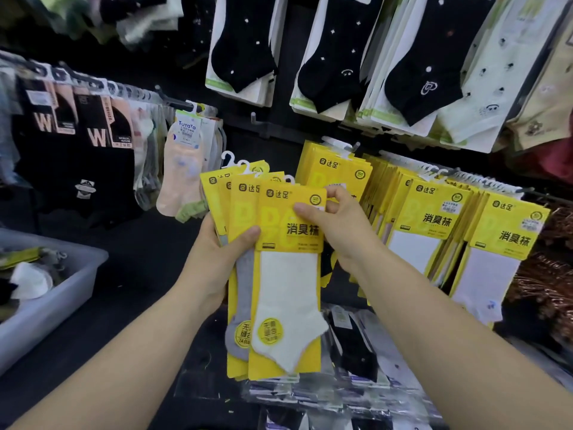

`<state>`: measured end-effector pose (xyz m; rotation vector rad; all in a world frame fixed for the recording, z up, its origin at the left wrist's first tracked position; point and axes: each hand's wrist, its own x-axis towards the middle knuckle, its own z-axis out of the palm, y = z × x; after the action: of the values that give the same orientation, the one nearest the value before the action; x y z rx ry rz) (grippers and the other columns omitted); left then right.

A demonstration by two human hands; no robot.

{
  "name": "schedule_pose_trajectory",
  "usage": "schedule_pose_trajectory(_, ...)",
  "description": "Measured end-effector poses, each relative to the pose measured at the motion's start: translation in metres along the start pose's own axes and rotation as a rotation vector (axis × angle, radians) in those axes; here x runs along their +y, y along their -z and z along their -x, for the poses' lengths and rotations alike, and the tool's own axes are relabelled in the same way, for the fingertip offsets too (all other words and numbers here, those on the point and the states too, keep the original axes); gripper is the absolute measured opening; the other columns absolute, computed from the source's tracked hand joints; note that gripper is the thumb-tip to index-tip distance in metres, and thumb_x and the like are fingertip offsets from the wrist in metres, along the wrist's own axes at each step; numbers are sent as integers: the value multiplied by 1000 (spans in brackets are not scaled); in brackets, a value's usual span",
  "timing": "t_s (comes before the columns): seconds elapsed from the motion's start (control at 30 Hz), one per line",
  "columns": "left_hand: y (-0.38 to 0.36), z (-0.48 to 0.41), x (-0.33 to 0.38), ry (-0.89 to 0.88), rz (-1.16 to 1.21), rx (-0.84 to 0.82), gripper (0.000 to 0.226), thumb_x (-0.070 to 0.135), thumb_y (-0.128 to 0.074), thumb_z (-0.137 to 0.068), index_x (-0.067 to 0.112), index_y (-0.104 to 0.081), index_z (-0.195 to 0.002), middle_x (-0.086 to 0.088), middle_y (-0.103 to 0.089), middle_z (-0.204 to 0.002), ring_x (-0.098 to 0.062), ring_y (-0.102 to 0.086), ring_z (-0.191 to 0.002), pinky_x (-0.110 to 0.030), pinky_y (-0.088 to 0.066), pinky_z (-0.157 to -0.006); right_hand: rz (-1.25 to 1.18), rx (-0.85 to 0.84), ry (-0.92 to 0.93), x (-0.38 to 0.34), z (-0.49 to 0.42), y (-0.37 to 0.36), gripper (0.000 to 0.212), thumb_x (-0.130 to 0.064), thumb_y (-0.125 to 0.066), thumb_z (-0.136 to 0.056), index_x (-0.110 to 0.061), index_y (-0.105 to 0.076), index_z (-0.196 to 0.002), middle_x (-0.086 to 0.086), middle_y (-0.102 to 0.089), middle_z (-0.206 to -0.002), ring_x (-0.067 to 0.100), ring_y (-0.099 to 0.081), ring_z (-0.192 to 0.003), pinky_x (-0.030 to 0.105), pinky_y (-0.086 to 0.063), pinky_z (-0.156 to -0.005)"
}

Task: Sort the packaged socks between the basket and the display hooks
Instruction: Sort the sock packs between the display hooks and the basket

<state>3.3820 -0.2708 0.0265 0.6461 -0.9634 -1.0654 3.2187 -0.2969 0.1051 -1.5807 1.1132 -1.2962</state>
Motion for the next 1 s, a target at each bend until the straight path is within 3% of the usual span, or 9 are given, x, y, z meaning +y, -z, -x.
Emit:
schedule_pose_trajectory(0.13, 4, -2, -2, -12, -26, 18, 54, 21, -71, -71, 21, -53, -122, -1, -72, -110, -19, -70, -98, -30, -60, -73, -139, 92, 0, -5, -7, 30, 31, -7, -69, -83, -26, -51, -99, -3, -70, -86, 10, -69, -69, 28, -54, -57)
schedule_pose_trajectory(0.27, 9, -5, -4, -24, -103, 67, 38, 11, -68, -83, 24, -56, -117, 4, -73, -104, -13, -72, -92, -22, -57, -63, 24, 350, 94, -12, -10, 54, 15, -38, -74, -78, -35, -59, -81, -4, -63, -95, 15, -58, -72, 33, -50, -70)
schedule_pose_trajectory(0.37, 13, -5, -5, -18, -129, 86, 36, 12, -68, -85, 26, -55, -115, 2, -72, -107, -15, -71, -94, -28, -58, -69, 51, 268, 110, -22, -11, 61, 10, -31, -79, -73, -36, -71, -71, 0, -70, -105, 25, -68, -87, 45, -57, -78)
schedule_pose_trajectory(0.53, 16, -5, -8, -19, -161, 99, 35, 11, -68, -85, 28, -56, -112, 0, -71, -110, -18, -70, -99, -37, -55, -80, 138, 130, 0, -26, -19, 70, 9, -19, -77, -76, -26, -76, -71, 1, -74, -92, 23, -68, -92, 44, -55, -85)
schedule_pose_trajectory(0.67, 14, -6, -8, -28, -170, 100, 37, 12, -68, -85, 26, -55, -116, 4, -72, -106, -13, -71, -94, -25, -57, -70, 43, 214, -3, -29, -27, 71, 8, -18, -72, -81, -24, -74, -77, -5, -74, -82, 18, -67, -86, 34, -54, -73)
schedule_pose_trajectory(0.8, 14, -6, -6, -28, -181, 104, 39, 12, -69, -84, 27, -55, -117, 1, -70, -111, -17, -69, -99, -38, -56, -82, 58, 306, 24, -38, -38, 65, 7, -20, -67, -85, -23, -73, -85, 0, -70, -95, 20, -64, -96, 39, -53, -86)
schedule_pose_trajectory(0.9, 16, -4, -4, -44, -195, 100, 37, 12, -68, -85, 34, -55, -111, 1, -70, -112, -18, -69, -101, -38, -55, -83, 110, 348, 128, -44, -47, 58, 6, -19, -65, -87, -22, -70, -85, -4, -67, -90, 14, -60, -92, 29, -50, -79)
schedule_pose_trajectory(1.0, 20, -2, -4, -40, -203, 93, 39, 13, -69, -84, 30, -54, -116, 0, -70, -112, -18, -69, -101, -37, -55, -81, 116, 373, 162, -46, -56, 51, 3, -17, -65, -88, -18, -68, -89, -6, -64, -81, 11, -59, -82, 25, -51, -74)
